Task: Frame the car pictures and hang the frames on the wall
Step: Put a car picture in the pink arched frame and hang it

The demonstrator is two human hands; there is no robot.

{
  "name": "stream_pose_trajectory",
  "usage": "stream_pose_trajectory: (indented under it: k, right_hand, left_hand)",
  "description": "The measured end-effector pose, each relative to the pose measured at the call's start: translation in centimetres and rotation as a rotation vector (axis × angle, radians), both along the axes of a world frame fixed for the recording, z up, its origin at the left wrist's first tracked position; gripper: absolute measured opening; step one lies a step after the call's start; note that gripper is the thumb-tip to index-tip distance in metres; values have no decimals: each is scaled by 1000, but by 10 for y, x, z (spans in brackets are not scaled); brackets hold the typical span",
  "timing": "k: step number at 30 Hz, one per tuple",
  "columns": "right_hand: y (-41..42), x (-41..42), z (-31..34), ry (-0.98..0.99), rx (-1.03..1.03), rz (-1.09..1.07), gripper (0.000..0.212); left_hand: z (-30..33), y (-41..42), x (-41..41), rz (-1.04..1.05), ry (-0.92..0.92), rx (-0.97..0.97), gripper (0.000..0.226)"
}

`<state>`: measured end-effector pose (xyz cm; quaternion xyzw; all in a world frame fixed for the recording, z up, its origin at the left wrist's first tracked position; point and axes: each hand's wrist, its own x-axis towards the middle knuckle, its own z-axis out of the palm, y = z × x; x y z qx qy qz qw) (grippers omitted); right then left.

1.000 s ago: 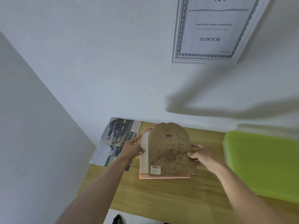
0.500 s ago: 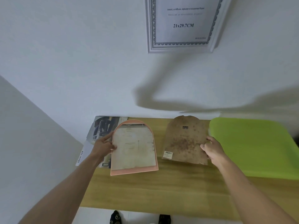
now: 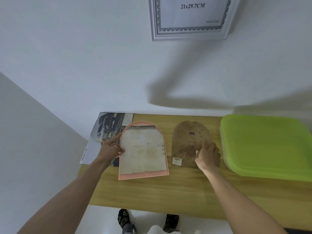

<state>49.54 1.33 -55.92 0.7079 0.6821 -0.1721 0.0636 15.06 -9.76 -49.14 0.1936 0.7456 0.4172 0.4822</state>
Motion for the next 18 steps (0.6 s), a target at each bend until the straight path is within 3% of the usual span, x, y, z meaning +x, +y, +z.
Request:
stream_pose_trajectory:
  k: [4,14,18]
  right_hand:
    - [-8,-6,-15,15,-128,207,66]
    - [5,31,-12,40,-183,161,70]
    - [-1,25,-7,76,13,228,62]
  left_hand:
    - [-3,6,6,-7,-11,-4,78]
    - [-20,14,13,-34,-22,-34,78]
    - [-17,17,20,-33,-41,-36,77]
